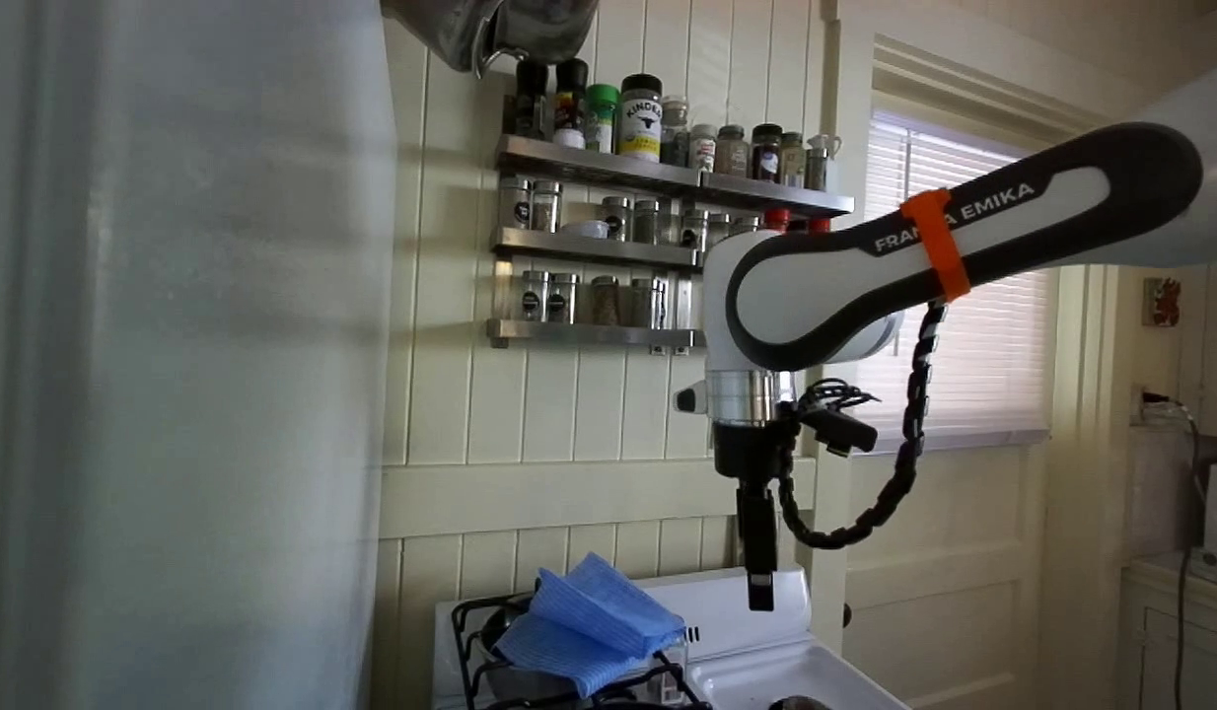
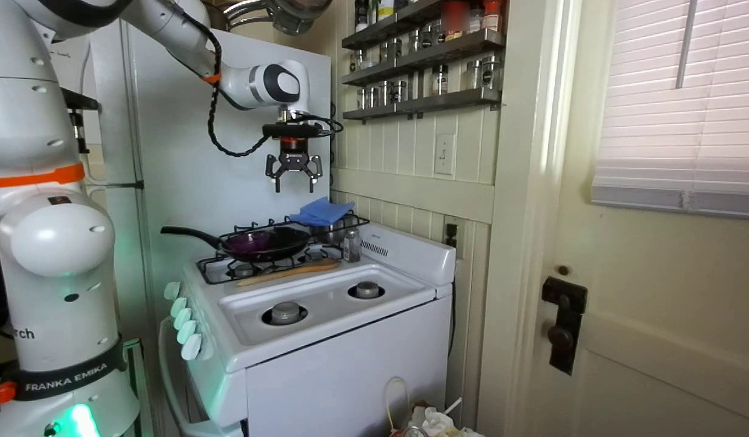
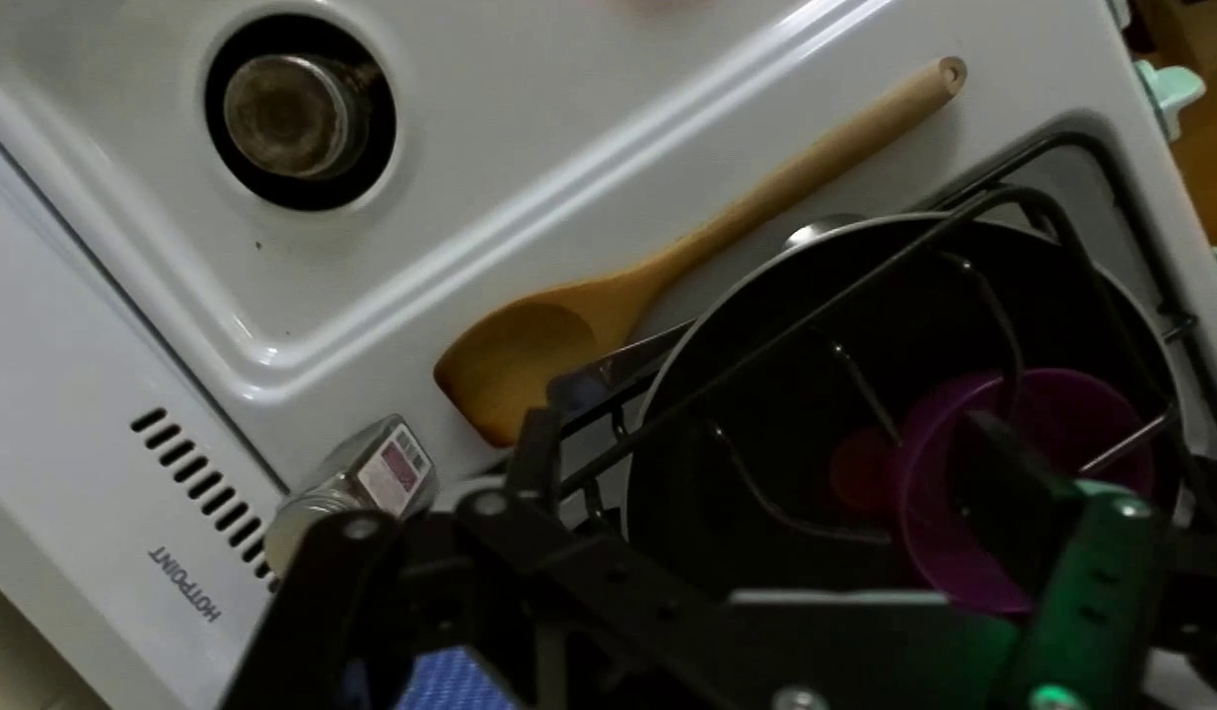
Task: Move the black grate on top to the right side of the stove,
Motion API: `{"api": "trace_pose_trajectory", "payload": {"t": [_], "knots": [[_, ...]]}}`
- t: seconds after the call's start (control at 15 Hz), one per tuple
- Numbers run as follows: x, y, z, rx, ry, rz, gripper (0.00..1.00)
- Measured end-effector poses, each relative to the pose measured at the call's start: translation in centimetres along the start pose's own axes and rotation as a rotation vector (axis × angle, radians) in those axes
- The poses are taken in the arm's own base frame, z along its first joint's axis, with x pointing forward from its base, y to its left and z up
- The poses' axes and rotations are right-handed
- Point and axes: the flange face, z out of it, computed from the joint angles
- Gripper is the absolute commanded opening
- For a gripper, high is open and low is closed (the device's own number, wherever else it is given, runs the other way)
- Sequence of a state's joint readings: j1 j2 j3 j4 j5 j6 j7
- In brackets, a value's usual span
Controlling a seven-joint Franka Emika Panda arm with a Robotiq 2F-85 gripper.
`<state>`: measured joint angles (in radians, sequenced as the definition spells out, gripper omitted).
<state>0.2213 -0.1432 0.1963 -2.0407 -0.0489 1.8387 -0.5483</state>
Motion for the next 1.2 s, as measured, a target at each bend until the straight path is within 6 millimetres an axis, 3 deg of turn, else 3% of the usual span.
{"api": "trace_pose_trajectory", "payload": {"t": [0.27,0.6,0.87,1.2], "knots": [[2.8,0.2,3.4,-0.014,-0.001,-0.169,1.00],[5.3,1.9,7.0,-0.044,-0.009,-0.343,1.00],[7.8,2.5,8.3,-0.061,-0.033,-0.404,1.00],[10.4,1.7,8.5,-0.066,-0.022,-0.390,1.00]]}}
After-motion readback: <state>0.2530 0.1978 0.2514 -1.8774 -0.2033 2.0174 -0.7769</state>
